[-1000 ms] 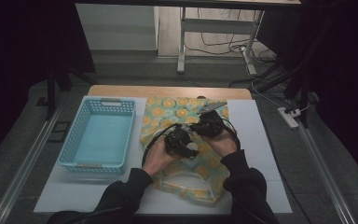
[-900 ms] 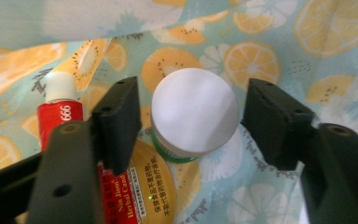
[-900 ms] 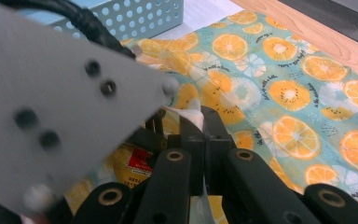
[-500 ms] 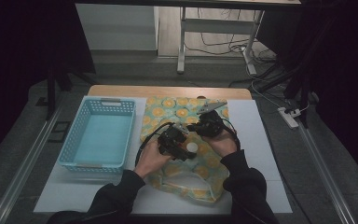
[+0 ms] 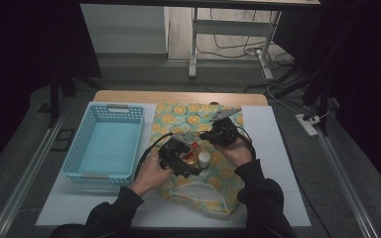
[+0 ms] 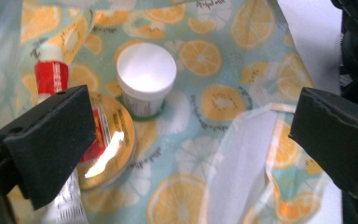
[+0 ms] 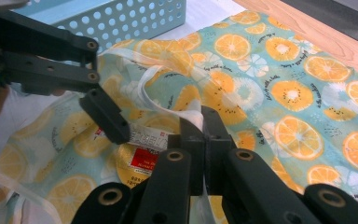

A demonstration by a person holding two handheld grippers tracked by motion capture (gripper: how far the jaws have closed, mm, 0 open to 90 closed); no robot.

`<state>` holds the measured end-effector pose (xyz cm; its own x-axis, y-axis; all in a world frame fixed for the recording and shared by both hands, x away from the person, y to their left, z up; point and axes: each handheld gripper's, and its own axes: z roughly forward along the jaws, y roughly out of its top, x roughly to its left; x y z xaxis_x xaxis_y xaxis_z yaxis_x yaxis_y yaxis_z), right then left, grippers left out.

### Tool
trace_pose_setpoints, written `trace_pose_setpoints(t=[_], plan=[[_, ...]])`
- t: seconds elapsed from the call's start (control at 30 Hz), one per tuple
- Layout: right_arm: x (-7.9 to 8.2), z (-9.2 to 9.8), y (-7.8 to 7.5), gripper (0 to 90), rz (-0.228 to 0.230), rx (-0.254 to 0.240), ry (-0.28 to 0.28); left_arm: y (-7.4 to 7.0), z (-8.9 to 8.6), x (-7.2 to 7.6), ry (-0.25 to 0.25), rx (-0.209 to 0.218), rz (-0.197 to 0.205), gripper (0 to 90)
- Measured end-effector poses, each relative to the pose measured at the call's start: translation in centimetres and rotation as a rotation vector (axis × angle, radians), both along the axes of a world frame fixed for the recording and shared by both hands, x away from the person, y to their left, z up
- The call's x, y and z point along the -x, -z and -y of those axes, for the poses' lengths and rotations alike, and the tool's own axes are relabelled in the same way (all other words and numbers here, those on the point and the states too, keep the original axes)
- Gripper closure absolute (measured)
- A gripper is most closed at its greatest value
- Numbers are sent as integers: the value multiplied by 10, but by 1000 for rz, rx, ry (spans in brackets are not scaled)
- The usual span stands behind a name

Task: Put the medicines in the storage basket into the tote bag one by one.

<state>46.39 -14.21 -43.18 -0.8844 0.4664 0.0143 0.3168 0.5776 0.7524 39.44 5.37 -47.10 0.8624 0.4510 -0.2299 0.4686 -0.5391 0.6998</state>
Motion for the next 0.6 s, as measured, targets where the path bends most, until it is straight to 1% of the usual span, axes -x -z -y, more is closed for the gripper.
trace_pose_setpoints(t=[0.13, 0.27, 0.37, 0.5, 0.6], plan=[[0, 0, 0, 898, 0, 0, 0, -1, -7, 7, -13, 12, 13, 13], [0, 0, 0, 899, 1, 0, -2, 0, -11, 15, -27, 10, 32, 0], [1, -1, 0, 899, 2, 2, -3, 3, -13, 20, -39, 8, 33, 0], [1, -1, -1, 899, 3, 1, -5, 7, -15, 26, -45, 8, 21, 0], [1, -1, 0, 898, 4, 1, -6, 12, -15, 31, -36, 0, 16, 0]])
